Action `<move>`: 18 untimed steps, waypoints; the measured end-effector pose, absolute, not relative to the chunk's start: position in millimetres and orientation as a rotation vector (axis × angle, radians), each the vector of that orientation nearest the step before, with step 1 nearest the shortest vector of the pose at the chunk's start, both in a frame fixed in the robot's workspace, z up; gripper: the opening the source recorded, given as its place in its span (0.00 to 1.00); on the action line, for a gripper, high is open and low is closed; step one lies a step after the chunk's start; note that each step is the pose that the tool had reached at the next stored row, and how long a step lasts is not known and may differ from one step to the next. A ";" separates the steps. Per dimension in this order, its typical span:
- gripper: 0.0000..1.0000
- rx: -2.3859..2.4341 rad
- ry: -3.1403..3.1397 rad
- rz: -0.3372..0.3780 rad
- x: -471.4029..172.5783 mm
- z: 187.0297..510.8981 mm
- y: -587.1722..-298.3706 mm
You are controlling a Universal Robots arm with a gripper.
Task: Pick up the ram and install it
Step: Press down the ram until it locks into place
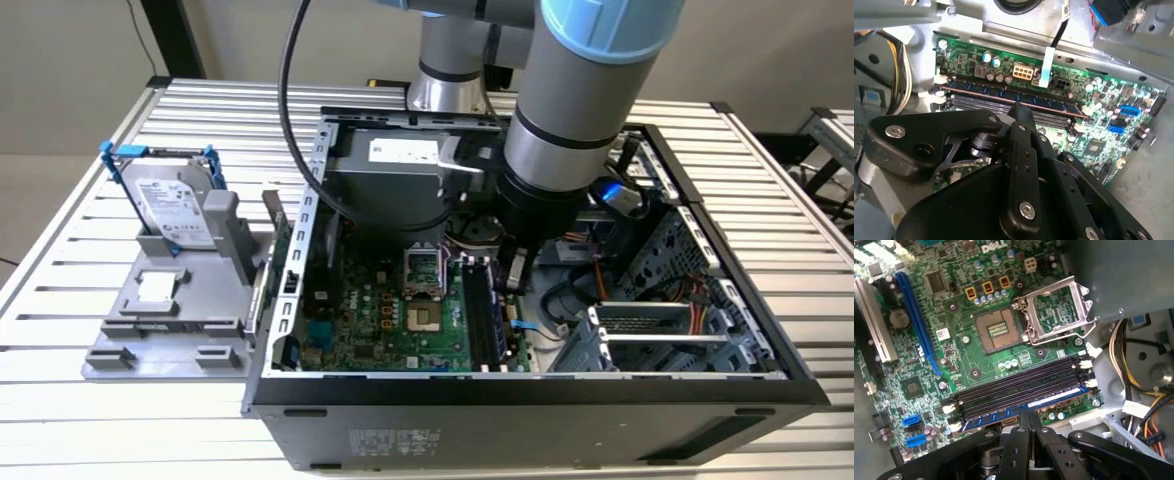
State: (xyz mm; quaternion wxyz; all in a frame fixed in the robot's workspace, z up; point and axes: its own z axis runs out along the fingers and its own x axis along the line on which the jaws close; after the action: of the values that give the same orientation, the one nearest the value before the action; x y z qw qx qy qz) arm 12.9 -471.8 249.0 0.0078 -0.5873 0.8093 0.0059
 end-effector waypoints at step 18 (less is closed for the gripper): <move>0.00 -2.108 2.311 0.021 12.9 249.0 -471.8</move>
State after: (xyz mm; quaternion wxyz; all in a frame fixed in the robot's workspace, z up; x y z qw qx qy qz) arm 12.9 -471.8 249.0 0.0070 -0.6739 0.7388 0.0067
